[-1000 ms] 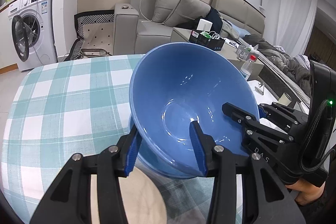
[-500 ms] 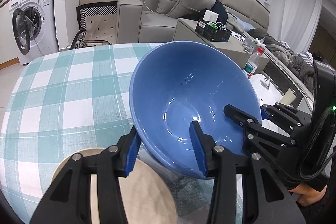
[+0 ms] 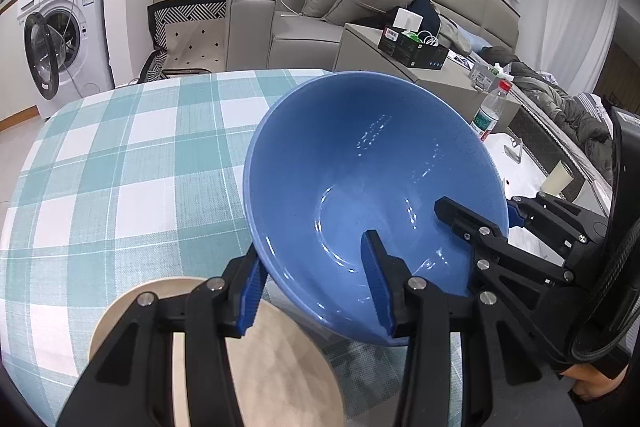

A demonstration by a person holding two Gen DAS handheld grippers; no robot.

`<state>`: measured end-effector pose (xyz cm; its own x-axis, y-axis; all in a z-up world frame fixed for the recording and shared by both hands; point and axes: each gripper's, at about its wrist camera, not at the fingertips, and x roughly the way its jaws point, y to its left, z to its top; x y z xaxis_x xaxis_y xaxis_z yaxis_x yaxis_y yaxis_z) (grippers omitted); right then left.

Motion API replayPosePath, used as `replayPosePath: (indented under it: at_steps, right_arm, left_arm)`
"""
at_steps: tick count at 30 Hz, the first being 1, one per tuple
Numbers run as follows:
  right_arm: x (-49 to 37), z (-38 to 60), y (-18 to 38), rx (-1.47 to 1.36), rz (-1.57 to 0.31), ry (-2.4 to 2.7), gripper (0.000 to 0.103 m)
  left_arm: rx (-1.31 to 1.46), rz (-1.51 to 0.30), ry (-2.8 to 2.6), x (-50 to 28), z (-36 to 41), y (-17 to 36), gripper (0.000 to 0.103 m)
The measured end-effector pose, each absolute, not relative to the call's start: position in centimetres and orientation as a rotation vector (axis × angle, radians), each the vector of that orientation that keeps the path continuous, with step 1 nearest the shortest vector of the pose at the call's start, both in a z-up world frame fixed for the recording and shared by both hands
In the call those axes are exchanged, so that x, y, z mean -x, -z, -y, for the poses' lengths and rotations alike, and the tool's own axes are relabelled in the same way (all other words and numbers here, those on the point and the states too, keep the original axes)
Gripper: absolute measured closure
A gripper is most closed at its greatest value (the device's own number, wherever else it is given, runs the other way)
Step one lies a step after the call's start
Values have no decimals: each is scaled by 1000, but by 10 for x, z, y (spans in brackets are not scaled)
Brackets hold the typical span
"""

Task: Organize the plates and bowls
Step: 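Carry the held blue bowl with both grippers over the nested blue bowls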

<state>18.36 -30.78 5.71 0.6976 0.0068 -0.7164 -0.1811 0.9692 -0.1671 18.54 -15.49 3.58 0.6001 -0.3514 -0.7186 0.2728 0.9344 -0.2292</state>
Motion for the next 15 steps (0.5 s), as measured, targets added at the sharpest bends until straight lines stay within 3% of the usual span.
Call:
replayPosePath:
  at_steps: [15]
  right_arm:
    - [-186,313,-52,209,-806,-114,79]
  left_arm:
    - [86,-849,357,-187,153,-34,56]
